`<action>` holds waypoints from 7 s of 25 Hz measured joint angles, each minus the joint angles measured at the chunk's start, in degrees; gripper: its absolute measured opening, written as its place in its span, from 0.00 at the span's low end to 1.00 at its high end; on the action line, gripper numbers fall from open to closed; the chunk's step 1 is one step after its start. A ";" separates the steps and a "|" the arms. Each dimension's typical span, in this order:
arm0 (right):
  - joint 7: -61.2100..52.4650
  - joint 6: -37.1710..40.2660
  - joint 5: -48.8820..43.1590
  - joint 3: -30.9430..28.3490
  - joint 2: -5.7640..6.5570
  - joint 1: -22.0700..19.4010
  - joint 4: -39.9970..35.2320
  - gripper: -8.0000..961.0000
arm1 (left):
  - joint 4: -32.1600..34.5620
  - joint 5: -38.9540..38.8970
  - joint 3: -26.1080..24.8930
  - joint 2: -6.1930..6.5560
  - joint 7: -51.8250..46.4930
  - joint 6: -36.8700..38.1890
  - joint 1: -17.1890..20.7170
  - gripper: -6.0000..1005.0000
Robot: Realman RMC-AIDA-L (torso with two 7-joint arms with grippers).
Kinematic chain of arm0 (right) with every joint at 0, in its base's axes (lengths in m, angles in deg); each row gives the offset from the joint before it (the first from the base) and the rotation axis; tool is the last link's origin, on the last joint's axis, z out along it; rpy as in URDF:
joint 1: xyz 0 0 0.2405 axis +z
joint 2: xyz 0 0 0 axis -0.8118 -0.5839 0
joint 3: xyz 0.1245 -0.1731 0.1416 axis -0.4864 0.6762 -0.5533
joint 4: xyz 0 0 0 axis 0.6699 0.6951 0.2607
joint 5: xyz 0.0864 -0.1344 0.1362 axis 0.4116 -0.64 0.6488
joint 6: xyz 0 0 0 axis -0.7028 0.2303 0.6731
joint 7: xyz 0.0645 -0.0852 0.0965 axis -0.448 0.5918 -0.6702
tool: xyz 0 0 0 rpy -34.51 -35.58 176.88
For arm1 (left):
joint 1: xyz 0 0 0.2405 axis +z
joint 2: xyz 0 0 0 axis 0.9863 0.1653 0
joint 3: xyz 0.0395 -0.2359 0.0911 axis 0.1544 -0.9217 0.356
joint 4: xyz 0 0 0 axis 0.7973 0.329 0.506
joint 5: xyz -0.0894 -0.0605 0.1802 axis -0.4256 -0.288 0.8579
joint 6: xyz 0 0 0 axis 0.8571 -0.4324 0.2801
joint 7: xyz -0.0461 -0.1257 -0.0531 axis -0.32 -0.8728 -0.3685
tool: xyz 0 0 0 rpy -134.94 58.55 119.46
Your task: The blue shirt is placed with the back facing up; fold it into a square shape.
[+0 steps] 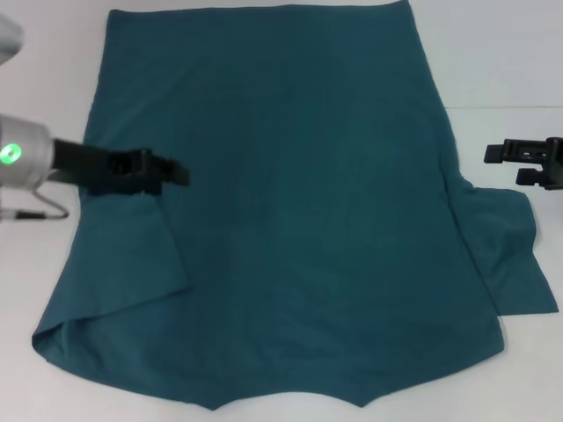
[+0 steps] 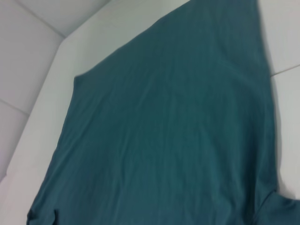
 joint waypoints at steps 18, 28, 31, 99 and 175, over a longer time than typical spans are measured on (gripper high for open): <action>2.14 7.97 -3.83 2.41 1.35 -0.60 -3.60 0.98 | -1.68 -6.18 -9.42 -4.28 43.20 18.33 10.11 0.82; -4.41 10.31 -8.34 -2.71 2.84 -6.00 -8.73 0.98 | -2.07 -6.85 -9.79 -5.44 41.37 14.01 9.98 0.82; -2.37 8.25 -8.22 -3.61 2.12 -6.26 -7.55 0.98 | -2.07 -6.87 -9.81 -5.79 41.34 12.96 9.83 0.82; -1.28 -13.75 -8.55 2.16 -1.69 1.47 7.11 0.10 | -1.90 -12.56 -10.03 -5.95 39.66 11.66 10.05 0.82; -19.13 -5.79 -25.87 14.59 -5.26 15.87 -2.95 0.02 | -1.63 -12.24 -9.49 -6.39 34.56 6.07 10.75 0.82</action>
